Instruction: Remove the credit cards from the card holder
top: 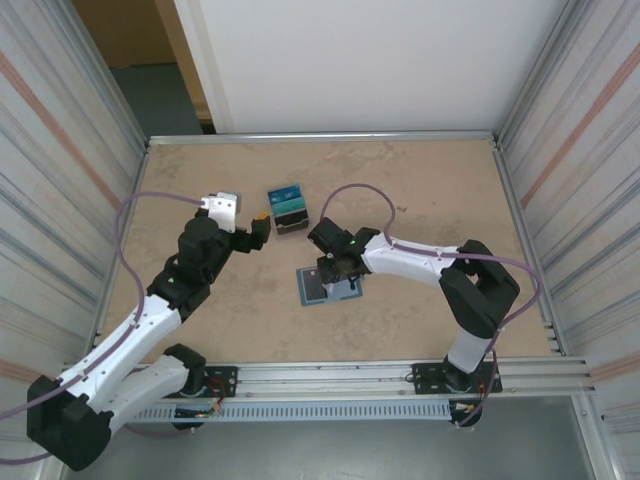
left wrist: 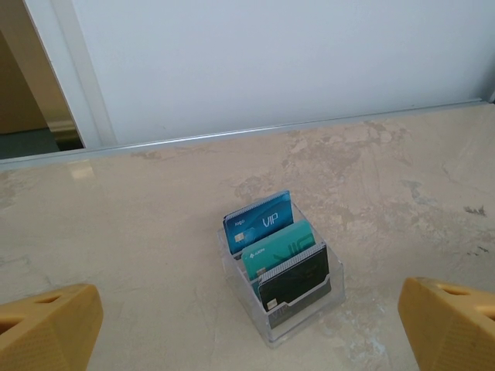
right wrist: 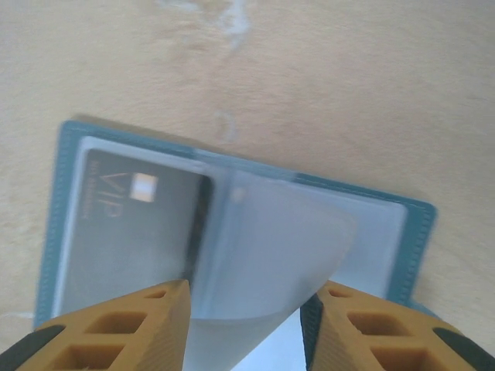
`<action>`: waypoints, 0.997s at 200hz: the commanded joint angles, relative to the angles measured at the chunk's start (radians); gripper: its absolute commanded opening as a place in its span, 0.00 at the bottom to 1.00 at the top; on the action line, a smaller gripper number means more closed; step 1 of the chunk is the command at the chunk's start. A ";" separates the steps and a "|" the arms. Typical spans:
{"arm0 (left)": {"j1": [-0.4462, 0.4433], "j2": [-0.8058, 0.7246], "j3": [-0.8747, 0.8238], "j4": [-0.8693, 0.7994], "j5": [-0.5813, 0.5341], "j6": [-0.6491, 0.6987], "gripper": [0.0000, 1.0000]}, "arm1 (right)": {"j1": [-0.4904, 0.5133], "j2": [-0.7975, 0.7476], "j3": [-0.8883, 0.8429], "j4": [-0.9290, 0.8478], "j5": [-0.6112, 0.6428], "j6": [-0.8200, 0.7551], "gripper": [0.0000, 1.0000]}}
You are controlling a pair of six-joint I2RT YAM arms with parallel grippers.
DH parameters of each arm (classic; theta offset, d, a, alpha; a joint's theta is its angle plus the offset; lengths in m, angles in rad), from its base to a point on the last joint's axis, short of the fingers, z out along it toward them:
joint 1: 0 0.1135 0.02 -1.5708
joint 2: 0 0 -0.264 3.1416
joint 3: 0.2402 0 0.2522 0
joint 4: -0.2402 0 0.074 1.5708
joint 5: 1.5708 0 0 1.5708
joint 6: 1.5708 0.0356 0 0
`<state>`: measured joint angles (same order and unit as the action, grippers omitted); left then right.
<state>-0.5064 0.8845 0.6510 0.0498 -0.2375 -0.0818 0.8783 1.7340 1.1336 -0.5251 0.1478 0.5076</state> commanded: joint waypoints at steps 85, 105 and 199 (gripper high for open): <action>-0.159 0.118 0.090 -0.177 -0.159 0.095 0.99 | -0.107 -0.217 -0.146 -0.025 0.055 0.110 0.52; -0.206 0.151 0.083 -0.220 -0.164 0.074 0.99 | -0.121 -0.279 -0.159 -0.010 0.031 0.115 0.54; -0.297 0.339 -0.005 -0.206 -0.014 -0.160 0.99 | -0.172 -0.262 -0.160 0.192 -0.403 0.193 0.38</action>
<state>-0.7879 1.1847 0.6617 -0.1574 -0.2760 -0.1787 0.7155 1.4162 0.9710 -0.4076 -0.1093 0.6521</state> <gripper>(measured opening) 0.986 0.410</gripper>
